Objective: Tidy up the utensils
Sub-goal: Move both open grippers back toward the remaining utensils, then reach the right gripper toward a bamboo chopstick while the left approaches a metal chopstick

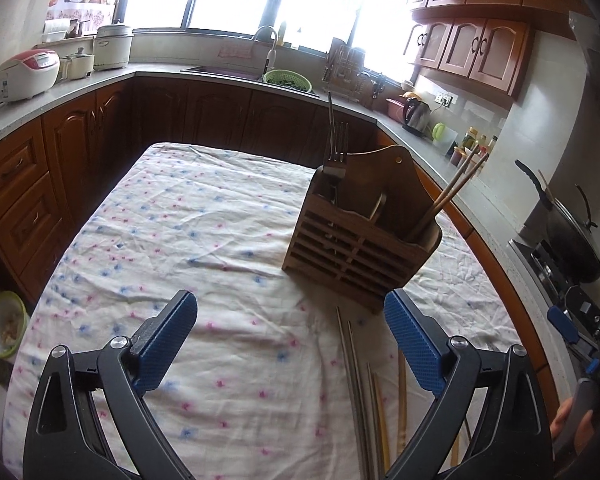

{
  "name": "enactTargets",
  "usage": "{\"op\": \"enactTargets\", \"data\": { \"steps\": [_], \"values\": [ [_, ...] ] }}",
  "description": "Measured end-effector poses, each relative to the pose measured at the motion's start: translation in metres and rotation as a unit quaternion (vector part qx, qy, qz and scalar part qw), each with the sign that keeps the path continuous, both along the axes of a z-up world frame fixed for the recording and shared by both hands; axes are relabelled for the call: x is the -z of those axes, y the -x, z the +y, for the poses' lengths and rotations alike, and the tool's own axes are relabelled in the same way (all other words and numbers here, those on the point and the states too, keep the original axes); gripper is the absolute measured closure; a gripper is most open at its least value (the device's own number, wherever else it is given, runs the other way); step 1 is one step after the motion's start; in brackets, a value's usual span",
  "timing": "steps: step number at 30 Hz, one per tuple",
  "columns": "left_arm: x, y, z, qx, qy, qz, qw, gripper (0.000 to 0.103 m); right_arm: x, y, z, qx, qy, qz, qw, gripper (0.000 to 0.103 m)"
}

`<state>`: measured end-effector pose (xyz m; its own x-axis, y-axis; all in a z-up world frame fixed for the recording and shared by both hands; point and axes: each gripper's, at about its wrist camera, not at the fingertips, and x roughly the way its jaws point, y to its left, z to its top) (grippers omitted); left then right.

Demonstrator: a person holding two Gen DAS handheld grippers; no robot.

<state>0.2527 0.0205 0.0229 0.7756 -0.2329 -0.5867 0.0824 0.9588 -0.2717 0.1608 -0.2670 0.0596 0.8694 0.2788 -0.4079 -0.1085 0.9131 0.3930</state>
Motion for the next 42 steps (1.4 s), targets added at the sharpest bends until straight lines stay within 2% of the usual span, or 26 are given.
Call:
{"op": "enactTargets", "data": {
  "steps": [11,23,36,39,42],
  "values": [
    [0.014,0.024,-0.012,0.017,-0.019,0.016,0.9995,0.006,0.031,0.036,-0.003,0.008,0.008,0.037,0.999,0.001],
    [0.025,0.017,-0.022,0.026,-0.032,0.046,0.9981,0.006,0.046,0.032,-0.002,0.004,0.018,0.057,0.998,0.001],
    [0.043,-0.028,-0.045,0.034,-0.065,0.069,0.995,0.007,0.058,-0.009,0.006,-0.008,0.041,0.08,0.996,0.001],
    [0.051,-0.042,-0.05,0.035,-0.07,0.077,0.9939,0.013,0.065,-0.027,0.01,-0.015,0.047,0.09,0.995,0.003],
    [0.06,-0.058,-0.056,0.044,-0.073,0.093,0.992,0.023,0.074,-0.048,0.018,-0.029,0.056,0.109,0.992,0.015]
  ]
}}
